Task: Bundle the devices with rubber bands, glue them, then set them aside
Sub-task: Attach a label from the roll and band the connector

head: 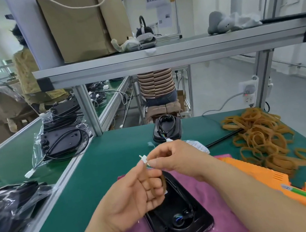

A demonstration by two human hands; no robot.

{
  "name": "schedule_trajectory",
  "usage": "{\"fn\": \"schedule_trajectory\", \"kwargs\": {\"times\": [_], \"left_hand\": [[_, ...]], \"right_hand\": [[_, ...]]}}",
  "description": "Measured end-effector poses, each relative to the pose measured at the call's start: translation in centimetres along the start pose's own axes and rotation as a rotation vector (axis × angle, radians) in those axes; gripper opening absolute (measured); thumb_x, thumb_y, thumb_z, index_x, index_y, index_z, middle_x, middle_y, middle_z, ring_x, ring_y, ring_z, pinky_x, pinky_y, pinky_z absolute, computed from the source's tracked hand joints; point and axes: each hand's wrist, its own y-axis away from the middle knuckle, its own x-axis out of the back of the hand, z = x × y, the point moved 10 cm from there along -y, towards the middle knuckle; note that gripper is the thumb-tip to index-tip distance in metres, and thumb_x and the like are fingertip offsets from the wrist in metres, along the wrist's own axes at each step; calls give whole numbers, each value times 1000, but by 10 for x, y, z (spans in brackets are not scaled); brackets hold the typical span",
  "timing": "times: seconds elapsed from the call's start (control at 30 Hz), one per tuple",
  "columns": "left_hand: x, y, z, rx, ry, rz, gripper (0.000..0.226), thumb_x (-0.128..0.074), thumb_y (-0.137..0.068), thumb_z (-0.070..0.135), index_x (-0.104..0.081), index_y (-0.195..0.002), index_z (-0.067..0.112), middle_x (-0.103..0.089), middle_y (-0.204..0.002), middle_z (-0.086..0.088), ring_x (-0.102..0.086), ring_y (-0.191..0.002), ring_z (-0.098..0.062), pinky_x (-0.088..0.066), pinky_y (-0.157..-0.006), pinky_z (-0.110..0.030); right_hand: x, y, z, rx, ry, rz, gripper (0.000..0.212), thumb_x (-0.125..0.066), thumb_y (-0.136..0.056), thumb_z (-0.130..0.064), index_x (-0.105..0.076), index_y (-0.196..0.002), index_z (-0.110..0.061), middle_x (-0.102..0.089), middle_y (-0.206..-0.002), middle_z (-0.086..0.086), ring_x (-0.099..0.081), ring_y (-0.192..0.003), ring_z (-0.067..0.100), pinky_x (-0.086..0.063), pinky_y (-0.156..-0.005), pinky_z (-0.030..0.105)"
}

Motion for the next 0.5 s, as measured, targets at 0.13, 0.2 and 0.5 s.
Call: {"fn": "schedule_trajectory", "kwargs": {"times": [0.13,0.2,0.5], "left_hand": [[18,7,14,-55,236,-52,40,-48,-91,39,-77,-90,12,-68,-83,-3,-68,-76,-18,-53,-76,-40],[32,9,22,-84,247,-14,40,-45,-89,31,-79,-96,10,-72,-97,-5,-70,-84,-18,-53,-77,-41],[90,22,28,-178,-373,441,53,-33,-93,-14,-78,-97,14,-76,-105,-7,-68,-84,-13,-50,-77,-30]], "right_hand": [[17,-9,43,-246,251,138,43,-66,-85,-51,-67,-108,-15,-64,-96,-7,-59,-83,10,-50,-82,30],[19,-10,58,-346,550,106,50,-56,-87,-59,-61,-85,-10,-55,-82,-3,-49,-71,13,-40,-66,29],[1,-12,87,-495,386,-32,42,-82,-62,-57,-61,-76,-24,-69,-88,-4,-63,-77,14,-54,-78,30]]}}
